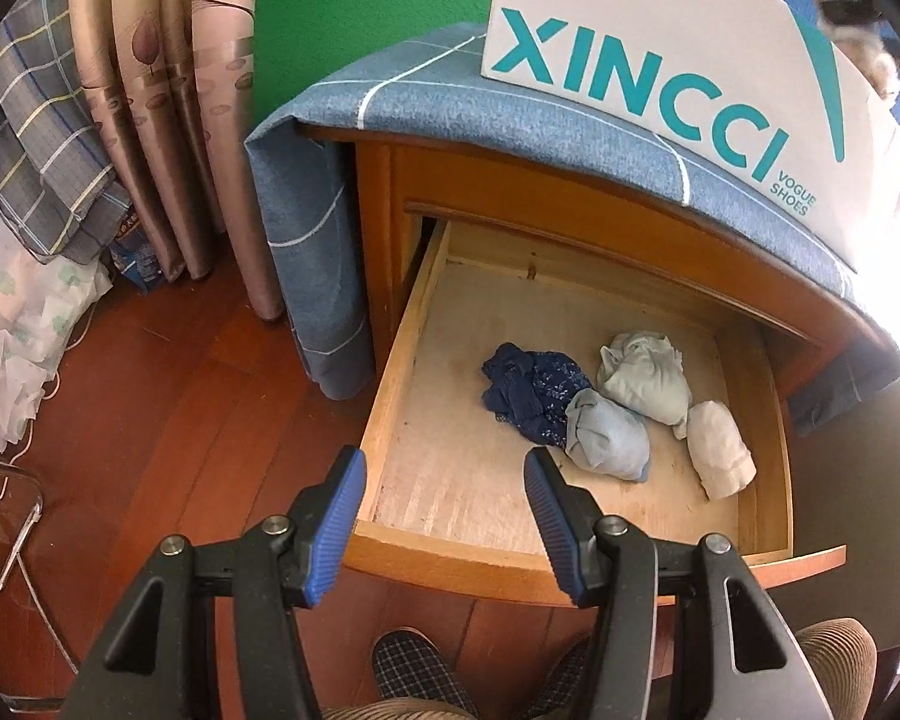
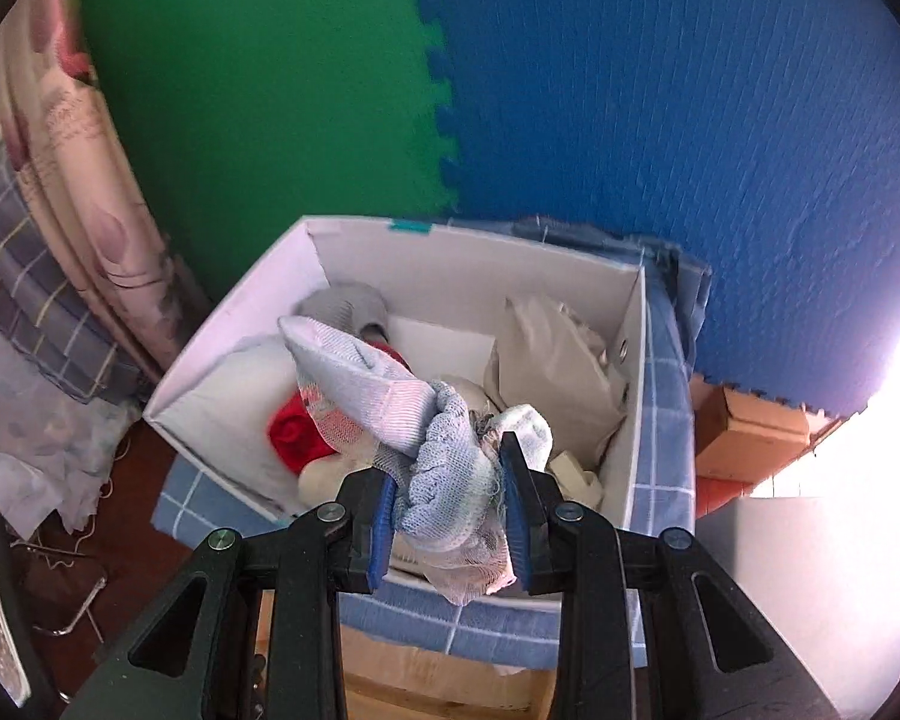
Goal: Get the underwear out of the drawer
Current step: 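Carry the pink-patterned sock with the right tool down into the box, then open the right tool to release the pink-patterned sock in the box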
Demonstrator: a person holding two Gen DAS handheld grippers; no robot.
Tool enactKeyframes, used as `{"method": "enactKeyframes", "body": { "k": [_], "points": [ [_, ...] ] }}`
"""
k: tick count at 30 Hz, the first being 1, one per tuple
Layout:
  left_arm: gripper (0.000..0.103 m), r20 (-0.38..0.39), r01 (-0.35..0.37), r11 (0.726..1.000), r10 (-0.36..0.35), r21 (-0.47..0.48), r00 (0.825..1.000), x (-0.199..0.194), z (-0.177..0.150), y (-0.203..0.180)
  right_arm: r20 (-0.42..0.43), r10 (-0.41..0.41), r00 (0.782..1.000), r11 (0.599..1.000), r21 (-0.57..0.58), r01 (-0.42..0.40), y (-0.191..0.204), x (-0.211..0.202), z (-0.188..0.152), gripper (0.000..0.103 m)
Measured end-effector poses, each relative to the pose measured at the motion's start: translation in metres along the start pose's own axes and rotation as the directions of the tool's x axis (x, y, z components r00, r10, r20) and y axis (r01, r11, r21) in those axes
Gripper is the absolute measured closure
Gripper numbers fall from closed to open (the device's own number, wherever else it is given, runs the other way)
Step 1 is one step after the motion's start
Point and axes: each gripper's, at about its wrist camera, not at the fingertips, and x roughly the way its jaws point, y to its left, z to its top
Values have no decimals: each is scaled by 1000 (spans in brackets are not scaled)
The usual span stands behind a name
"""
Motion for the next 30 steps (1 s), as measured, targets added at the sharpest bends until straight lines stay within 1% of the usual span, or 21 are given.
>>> {"method": "enactKeyframes", "body": {
  "k": [3,6,10,14,17,18,20,26,28,30],
  "points": [
    [47,-5,8,1000,-8,-5,1000,2,0,1,-28,-25,999,1000,-7,25,0,19,-2,74],
    [47,-7,16,1000,-16,-14,1000,4,0,2,-53,-33,998,999,-2,33,-1,34,-5,74],
    [47,-13,21,1000,-21,-17,1000,5,0,1,-69,-32,997,999,12,33,-6,46,-9,71],
    [47,-13,22,1000,-22,-17,1000,6,0,1,-75,-35,997,999,0,35,-7,49,-11,67],
    [47,-14,20,1000,-20,-17,1000,6,0,1,-71,-30,997,999,10,31,-9,47,-11,63],
    [47,-15,22,1000,-22,-17,1000,6,0,1,-71,-25,997,999,18,26,-10,46,-11,58],
    [47,-14,20,1000,-20,-18,1000,6,0,1,-68,-26,997,999,19,27,-9,44,-12,52],
    [47,-19,28,999,-28,-31,999,8,0,1,-33,1,999,1000,21,0,-9,24,-14,49],
    [47,-21,29,999,-30,-36,999,8,0,2,-12,7,1000,1000,6,-7,-7,12,-15,41],
    [47,-20,28,999,-29,-41,999,8,0,3,14,17,1000,1000,-14,-17,-4,-3,-18,41]
  ]
}}
